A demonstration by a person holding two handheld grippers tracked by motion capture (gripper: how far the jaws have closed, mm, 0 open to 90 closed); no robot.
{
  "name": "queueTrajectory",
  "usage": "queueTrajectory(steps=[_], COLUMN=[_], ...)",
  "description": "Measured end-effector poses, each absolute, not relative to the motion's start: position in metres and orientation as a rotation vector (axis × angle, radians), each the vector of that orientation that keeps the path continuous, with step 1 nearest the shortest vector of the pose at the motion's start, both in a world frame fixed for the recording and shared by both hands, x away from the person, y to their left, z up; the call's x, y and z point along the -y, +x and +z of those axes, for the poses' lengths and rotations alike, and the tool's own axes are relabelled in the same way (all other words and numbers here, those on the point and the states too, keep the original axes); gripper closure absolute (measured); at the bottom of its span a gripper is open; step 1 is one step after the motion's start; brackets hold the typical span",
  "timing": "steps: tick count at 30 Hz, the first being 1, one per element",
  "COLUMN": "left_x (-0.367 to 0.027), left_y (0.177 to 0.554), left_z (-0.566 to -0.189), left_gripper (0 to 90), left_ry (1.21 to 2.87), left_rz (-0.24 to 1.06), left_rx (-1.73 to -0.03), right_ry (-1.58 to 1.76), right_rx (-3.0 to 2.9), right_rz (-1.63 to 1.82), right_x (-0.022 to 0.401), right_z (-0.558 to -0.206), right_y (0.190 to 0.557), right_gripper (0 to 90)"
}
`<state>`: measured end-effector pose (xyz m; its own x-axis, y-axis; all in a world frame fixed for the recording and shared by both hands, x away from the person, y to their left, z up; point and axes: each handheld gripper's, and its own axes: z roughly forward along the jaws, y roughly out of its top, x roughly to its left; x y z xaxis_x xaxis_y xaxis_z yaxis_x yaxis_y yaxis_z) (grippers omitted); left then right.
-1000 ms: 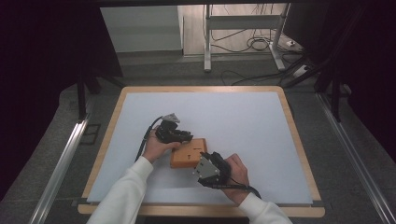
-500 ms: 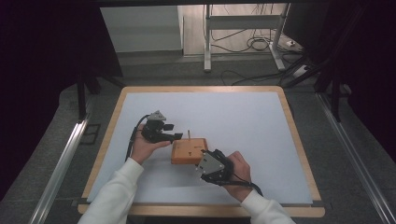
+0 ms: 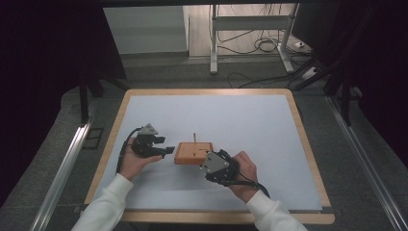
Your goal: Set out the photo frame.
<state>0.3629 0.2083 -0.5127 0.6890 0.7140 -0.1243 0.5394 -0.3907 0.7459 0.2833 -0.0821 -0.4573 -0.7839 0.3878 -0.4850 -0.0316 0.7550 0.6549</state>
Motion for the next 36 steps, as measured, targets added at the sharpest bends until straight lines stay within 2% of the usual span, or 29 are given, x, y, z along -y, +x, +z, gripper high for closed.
queueTrajectory(steps=[17,36], left_x=[-0.225,-0.222], left_y=[0.339,0.340], left_z=[-0.523,-0.529], left_gripper=[35.0,34.5], left_ry=[2.094,2.125], left_rz=[0.289,0.275], left_rx=[-0.971,-0.970], right_ry=[0.284,0.227], right_rx=[-2.389,-2.422], right_rz=[0.852,0.854], right_x=[0.074,0.062], right_z=[-0.434,-0.423], right_y=[0.309,0.325], right_gripper=[60.5,67.5])
